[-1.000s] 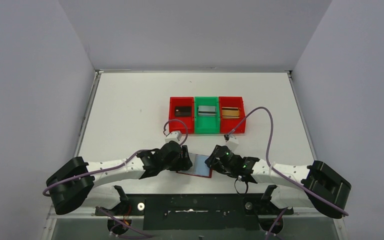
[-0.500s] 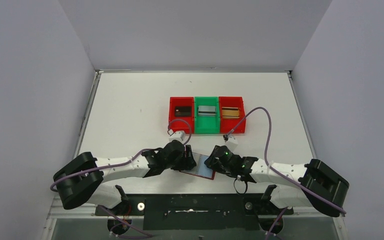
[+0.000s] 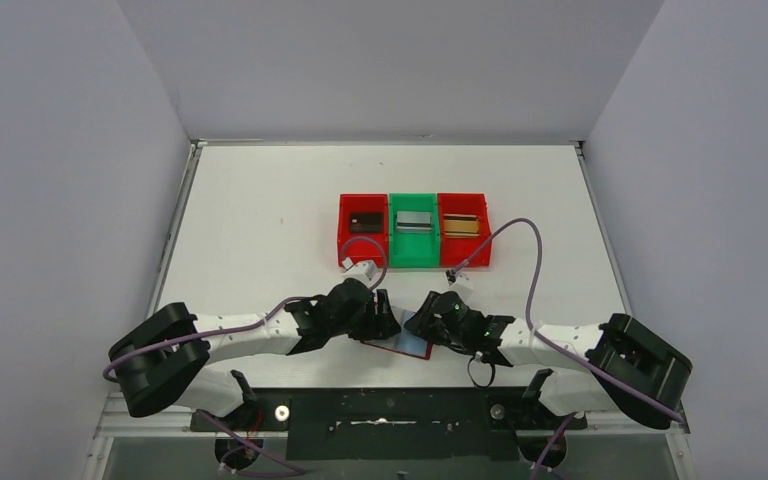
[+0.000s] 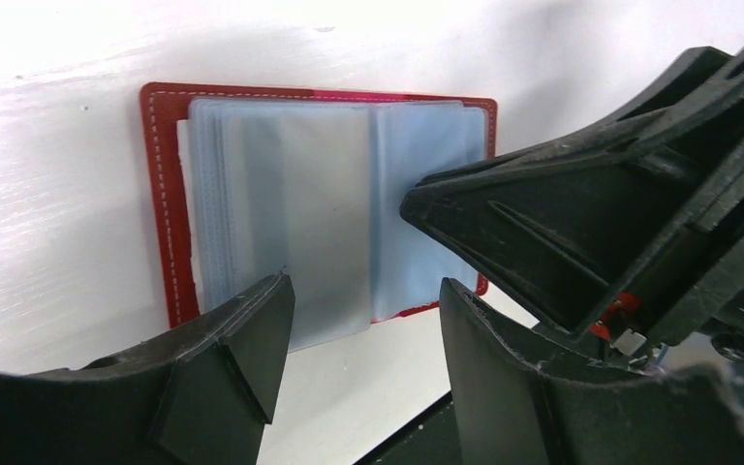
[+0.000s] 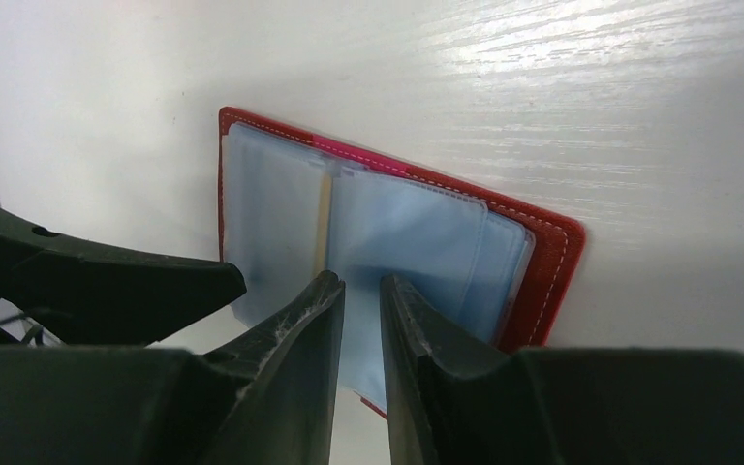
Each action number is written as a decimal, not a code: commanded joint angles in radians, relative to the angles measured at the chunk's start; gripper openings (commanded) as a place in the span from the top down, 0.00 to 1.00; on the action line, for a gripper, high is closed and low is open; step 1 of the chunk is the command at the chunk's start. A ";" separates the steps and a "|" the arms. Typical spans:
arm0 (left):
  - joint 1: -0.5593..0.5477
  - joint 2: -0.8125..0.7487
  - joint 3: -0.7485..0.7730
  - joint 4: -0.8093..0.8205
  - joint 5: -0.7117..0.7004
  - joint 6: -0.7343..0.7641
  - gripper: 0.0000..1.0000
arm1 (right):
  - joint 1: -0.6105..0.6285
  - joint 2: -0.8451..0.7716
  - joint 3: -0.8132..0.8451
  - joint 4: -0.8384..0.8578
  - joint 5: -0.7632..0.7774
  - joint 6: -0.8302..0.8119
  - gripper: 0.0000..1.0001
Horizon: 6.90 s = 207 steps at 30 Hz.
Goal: Take the credit cards out of the card holder
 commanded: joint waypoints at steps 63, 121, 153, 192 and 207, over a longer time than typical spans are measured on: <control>-0.044 0.068 0.071 0.233 0.149 0.018 0.47 | -0.021 -0.264 -0.078 -0.047 0.122 0.065 0.75; 0.077 -0.600 -0.194 -0.293 -0.296 -0.107 0.46 | 0.213 0.449 0.590 -0.615 0.342 -0.027 0.75; 0.079 -0.288 -0.130 0.077 -0.012 -0.008 0.45 | -0.002 0.125 -0.073 0.322 -0.030 0.033 1.00; 0.058 -0.108 -0.099 0.171 0.039 -0.018 0.45 | -0.019 0.125 -0.125 0.340 -0.022 0.073 1.00; 0.044 -0.094 -0.076 0.163 0.063 0.001 0.46 | -0.018 0.120 -0.125 0.329 -0.017 0.076 1.00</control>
